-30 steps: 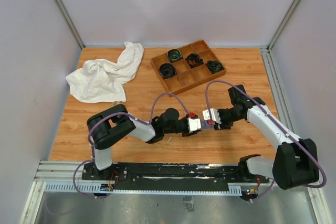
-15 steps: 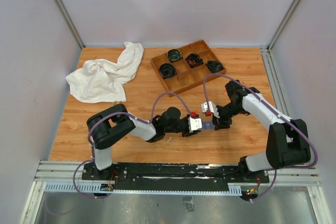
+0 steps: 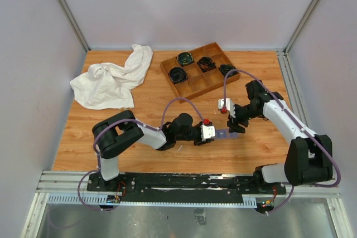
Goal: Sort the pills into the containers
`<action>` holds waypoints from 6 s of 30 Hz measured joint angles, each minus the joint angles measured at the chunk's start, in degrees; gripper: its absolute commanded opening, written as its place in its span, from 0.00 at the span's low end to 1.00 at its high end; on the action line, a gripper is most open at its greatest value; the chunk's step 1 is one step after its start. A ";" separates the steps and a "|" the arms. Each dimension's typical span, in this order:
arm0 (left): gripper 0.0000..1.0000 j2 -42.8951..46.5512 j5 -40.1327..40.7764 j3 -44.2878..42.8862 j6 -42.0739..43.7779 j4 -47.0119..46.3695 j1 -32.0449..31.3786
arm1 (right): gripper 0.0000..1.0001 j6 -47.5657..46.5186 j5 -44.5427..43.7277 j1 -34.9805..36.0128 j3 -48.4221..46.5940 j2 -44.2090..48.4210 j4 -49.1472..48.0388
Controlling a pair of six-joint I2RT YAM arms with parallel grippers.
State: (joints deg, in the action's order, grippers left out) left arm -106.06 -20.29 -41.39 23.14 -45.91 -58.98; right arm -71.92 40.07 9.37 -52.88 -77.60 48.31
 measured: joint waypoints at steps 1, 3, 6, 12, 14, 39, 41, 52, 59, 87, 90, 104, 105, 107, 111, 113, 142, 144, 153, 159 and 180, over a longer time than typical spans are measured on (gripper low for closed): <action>0.00 0.00 -0.20 0.00 0.00 -0.02 0.00 | 0.63 0.76 -0.02 0.00 0.00 0.13 -0.79; 0.00 0.00 -0.50 0.00 0.02 0.00 0.00 | 0.63 2.29 -0.02 0.00 0.00 0.13 -2.23; 0.00 0.00 -0.85 -0.09 0.02 0.02 0.00 | 0.62 4.98 -0.11 0.00 0.00 0.11 -4.48; 0.00 0.00 -1.07 -0.42 0.04 0.28 0.00 | 0.54 12.33 -2.10 0.00 0.02 -1.70 -10.84; 0.00 0.00 -1.25 -0.42 0.04 0.70 0.00 | 0.52 14.38 -3.15 0.00 0.02 -3.02 -12.83; 0.06 -4.00 -2.32 -8.17 -2.14 5.92 2.14 | 0.75 19.65 5.27 -7.93 -3.58 1.09 -10.58; 0.12 -4.59 -2.40 -8.81 -2.80 6.34 2.71 | 0.75 19.65 6.49 -8.68 -2.99 1.53 -10.19; 0.49 -6.58 -1.73 -11.32 -4.46 8.96 3.41 | 0.75 19.19 9.97 -13.79 -2.40 2.40 -7.26; 0.70 -6.62 -1.42 -11.34 -4.74 9.16 3.41 | 0.75 19.15 9.90 -15.96 -2.38 2.38 -5.84; 0.75 20.57 0.31 -1.97 -23.58 8.83 3.41 | 0.38 19.30 -0.70 -17.25 0.48 -5.70 -4.74; 0.75 24.72 1.77 -0.31 -25.62 10.25 3.43 | 0.28 19.93 -3.10 -16.76 1.40 -7.69 -5.70; 0.76 40.37 9.29 7.06 -32.33 18.73 3.52 | 0.11 26.36 -11.78 -7.67 1.68 -14.19 -10.75; 0.76 40.87 9.57 7.39 -32.61 19.15 3.52 | 0.11 26.73 -12.11 -6.93 1.57 -14.25 -10.99; 0.76 42.07 10.36 8.24 -33.55 20.13 3.54 | 0.10 26.95 -12.28 -5.86 1.46 -14.27 -11.17; 0.76 44.48 11.50 9.68 -35.06 21.77 3.54 | 0.11 26.91 -12.22 -2.82 1.42 -14.23 -11.15; 0.76 45.53 11.74 10.23 -35.60 22.32 3.54 | 0.11 26.91 -12.04 -0.85 1.42 -14.10 -11.06; 0.99 58.05 22.62 12.24 -40.41 35.85 3.69 | 0.83 24.20 6.47 2.60 -9.20 19.28 0.11; 0.99 58.05 24.26 12.24 -39.63 37.11 4.02 | 0.88 26.36 9.86 2.78 -8.79 21.35 -2.19; 0.99 58.40 15.61 12.22 -42.29 37.55 28.94 | 0.99 36.59 20.96 3.41 -1.81 25.27 -15.54; 0.99 58.66 22.93 9.09 -43.65 45.97 33.79 | 0.99 36.70 21.70 3.41 1.88 26.82 -16.74; 0.99 57.83 40.87 10.86 -47.47 52.85 42.12 | 0.98 37.18 21.35 3.41 2.08 28.50 -17.25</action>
State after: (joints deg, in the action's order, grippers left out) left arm -48.23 20.58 -30.52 -24.34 6.94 -16.86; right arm -34.74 61.43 12.78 -50.81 -49.10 31.07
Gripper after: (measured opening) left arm 0.993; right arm 0.986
